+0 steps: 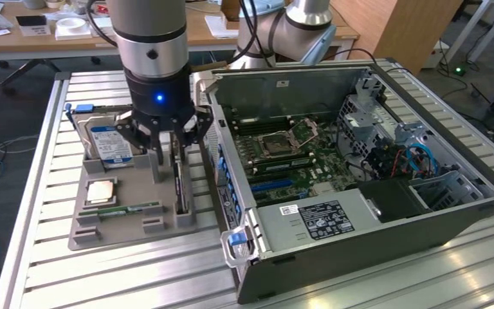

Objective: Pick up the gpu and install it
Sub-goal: 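Pick up the gpu and move the gpu toward the slot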

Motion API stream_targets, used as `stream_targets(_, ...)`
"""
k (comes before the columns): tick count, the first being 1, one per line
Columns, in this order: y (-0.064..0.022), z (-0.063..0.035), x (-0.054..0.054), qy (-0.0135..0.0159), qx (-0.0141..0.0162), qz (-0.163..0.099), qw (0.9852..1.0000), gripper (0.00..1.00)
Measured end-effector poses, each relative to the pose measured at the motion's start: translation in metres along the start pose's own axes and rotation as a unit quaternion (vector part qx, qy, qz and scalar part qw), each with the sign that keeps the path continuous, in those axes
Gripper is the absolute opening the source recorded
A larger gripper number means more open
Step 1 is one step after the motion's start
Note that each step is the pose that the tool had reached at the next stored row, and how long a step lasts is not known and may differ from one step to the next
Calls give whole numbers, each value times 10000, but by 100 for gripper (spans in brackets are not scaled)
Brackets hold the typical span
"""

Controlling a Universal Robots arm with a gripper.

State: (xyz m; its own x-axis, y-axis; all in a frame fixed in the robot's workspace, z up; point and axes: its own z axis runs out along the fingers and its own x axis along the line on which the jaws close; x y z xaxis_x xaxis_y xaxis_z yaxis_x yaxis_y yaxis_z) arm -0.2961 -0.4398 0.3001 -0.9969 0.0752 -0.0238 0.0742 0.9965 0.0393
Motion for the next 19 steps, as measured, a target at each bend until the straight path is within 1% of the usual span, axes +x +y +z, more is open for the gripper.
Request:
stream_targets(4,-3,66,-1,0,1,0,10000,42)
stream_targets(11,-6,152,1,0,0,0,10000,42)
stream_targets(19,-6,173,-3,0,0,0,10000,42)
